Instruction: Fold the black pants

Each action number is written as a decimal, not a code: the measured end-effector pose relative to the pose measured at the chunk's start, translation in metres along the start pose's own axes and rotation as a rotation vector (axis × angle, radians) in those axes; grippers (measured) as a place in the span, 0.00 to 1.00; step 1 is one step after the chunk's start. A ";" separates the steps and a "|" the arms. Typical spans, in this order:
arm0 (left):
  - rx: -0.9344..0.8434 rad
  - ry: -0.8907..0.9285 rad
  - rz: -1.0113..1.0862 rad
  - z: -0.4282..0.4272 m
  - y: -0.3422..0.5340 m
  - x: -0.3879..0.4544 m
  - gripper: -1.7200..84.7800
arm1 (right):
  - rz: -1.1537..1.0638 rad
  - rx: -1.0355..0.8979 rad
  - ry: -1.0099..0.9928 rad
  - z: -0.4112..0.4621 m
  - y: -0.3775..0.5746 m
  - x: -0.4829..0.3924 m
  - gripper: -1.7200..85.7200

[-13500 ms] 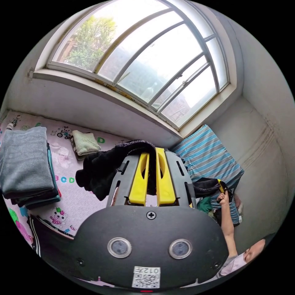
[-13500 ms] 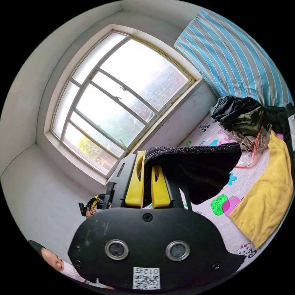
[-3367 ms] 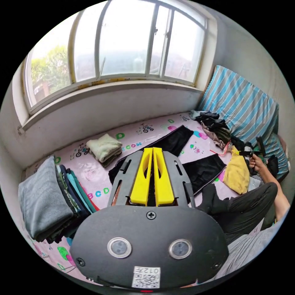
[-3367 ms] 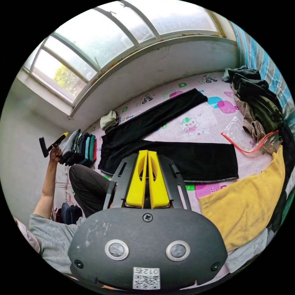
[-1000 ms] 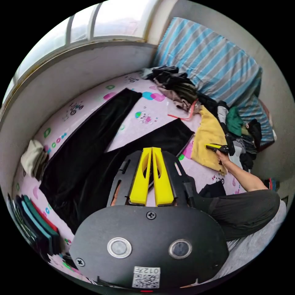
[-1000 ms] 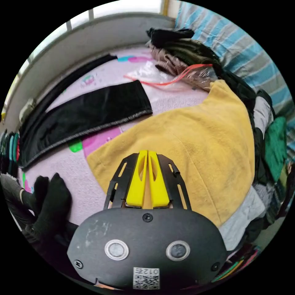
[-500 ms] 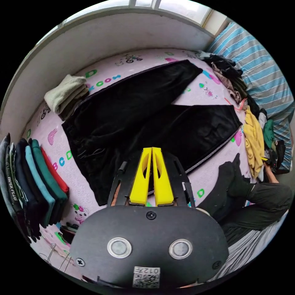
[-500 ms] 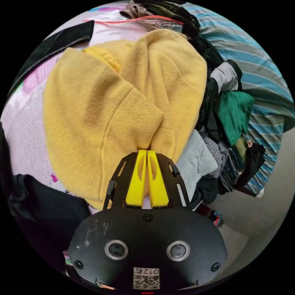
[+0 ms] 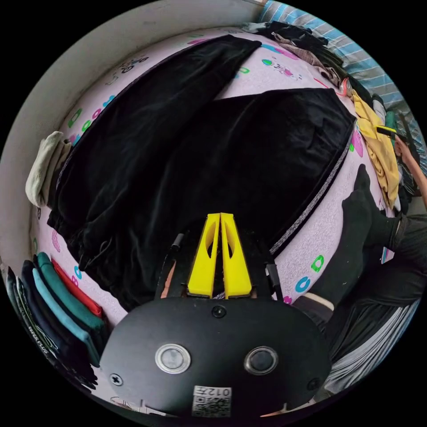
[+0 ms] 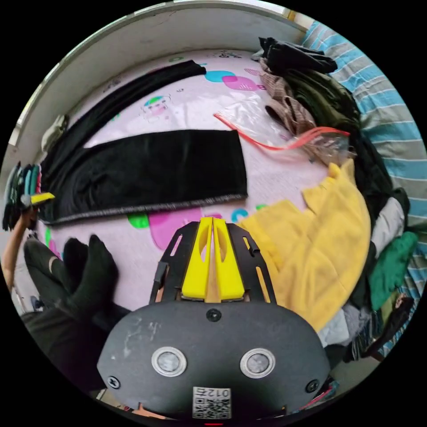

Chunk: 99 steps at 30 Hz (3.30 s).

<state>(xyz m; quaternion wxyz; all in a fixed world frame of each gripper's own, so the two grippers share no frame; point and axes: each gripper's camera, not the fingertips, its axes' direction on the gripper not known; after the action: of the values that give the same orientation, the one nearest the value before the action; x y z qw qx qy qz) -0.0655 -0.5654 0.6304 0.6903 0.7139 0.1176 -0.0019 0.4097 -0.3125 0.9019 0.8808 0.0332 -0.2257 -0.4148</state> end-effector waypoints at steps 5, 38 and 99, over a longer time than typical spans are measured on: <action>0.093 0.067 0.036 0.008 -0.028 0.028 0.02 | -0.069 -0.059 -0.057 0.076 -0.096 -0.033 0.01; 0.060 0.248 0.199 0.110 -0.078 0.097 0.02 | -0.463 -0.168 -0.319 0.198 -0.074 -0.158 0.01; 0.054 0.326 0.209 0.085 -0.081 0.059 0.02 | 0.367 -0.097 0.039 0.190 0.010 0.095 0.01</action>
<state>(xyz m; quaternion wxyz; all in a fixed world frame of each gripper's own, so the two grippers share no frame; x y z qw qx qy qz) -0.0088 -0.6380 0.5367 0.6392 0.7313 0.1532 0.1822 0.3884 -0.3527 1.1099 0.9465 -0.0432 -0.1905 -0.2567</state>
